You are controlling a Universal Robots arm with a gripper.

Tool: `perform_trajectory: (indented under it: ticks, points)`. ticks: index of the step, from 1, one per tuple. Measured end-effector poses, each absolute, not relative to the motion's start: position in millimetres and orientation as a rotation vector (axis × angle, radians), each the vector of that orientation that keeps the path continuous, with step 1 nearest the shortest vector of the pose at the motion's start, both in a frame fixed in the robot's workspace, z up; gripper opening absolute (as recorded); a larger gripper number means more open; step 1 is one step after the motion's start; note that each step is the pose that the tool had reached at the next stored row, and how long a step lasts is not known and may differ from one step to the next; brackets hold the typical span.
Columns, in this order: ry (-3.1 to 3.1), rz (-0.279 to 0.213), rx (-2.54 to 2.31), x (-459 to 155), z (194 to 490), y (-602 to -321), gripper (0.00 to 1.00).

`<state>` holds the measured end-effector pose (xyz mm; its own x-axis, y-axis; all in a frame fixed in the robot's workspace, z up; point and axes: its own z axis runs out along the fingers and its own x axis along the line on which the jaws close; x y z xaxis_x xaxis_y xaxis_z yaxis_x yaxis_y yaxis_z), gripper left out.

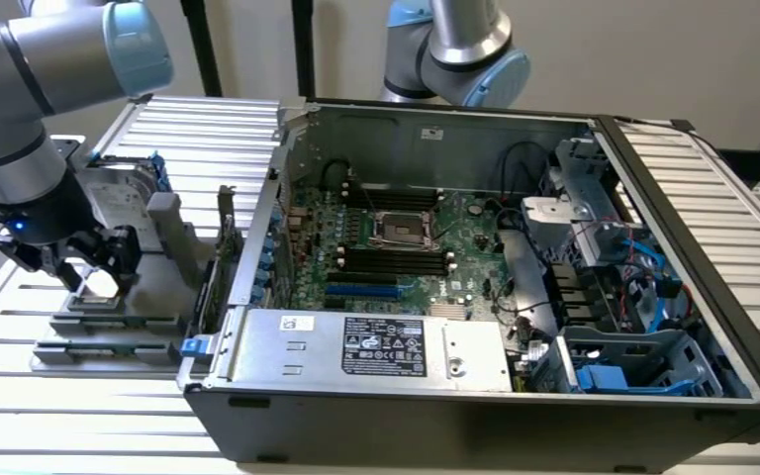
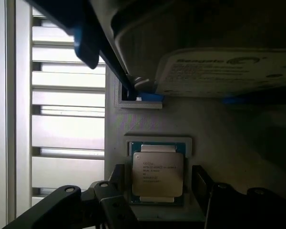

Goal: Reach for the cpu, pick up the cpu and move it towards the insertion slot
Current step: 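Pick up the cpu and move it towards the insertion slot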

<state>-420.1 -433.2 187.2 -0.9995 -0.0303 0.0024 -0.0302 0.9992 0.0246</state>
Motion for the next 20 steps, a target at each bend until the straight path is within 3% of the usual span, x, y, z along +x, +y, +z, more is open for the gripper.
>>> perform_trajectory:
  ticks: [11,12,20]
  points:
    - [-3.134,-0.038,0.047,-418.9,186.2,-432.9,0.65]
    - [-3.134,-0.039,0.047,-418.8,186.1,-432.9,0.58]
    - [-3.132,-0.039,0.047,-418.5,186.1,-432.9,0.54]
